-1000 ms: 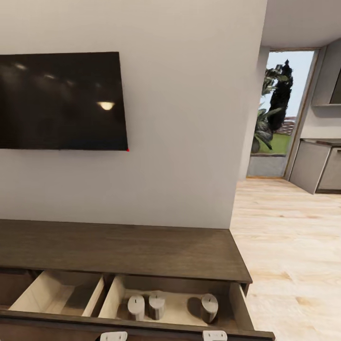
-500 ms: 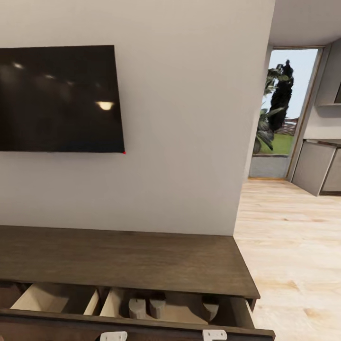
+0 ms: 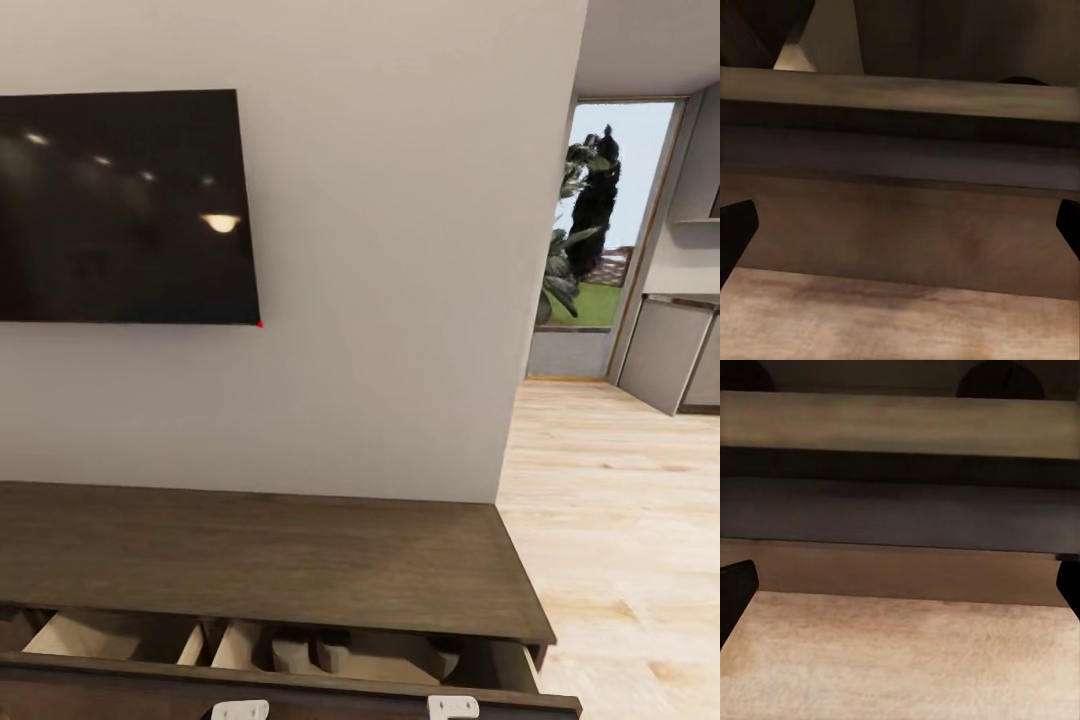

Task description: Place each of the two pumpkins and all three candles from the living room inside a cabinet in the living room (use any cabinet), then make sure every cabinet is closed, and position the cauldron so it is next to a table in the living room.

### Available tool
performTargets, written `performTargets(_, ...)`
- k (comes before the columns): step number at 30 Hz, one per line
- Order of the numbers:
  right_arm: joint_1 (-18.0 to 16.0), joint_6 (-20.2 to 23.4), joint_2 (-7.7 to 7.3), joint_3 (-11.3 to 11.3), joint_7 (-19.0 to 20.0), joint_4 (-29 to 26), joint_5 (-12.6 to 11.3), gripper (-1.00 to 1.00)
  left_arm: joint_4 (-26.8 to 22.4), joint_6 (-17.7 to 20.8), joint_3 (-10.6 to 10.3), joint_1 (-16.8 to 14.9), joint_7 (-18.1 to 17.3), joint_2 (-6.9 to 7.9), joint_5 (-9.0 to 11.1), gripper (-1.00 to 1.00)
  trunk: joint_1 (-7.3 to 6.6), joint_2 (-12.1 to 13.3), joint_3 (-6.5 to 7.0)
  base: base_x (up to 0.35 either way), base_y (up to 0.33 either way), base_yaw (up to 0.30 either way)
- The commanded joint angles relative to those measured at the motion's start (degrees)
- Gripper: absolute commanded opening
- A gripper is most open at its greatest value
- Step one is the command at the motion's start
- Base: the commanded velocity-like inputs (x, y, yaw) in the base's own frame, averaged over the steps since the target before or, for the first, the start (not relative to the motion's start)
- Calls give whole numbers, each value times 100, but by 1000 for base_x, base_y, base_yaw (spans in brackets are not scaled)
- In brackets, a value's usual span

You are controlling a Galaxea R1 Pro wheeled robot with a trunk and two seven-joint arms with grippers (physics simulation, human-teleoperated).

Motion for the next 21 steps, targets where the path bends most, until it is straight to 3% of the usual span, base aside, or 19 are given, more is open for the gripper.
performTargets(1,-9,-23,0,99,-22,-4,-18,100,0,-17,-50,-5,44,6,31,100,0,-3,-5,80,0,0)
performTargets(21,-9,-23,0,99,-22,-11,-9,100,0,-6,-50,-5,44,5,39,100,0,-3,-5,85,0,0)
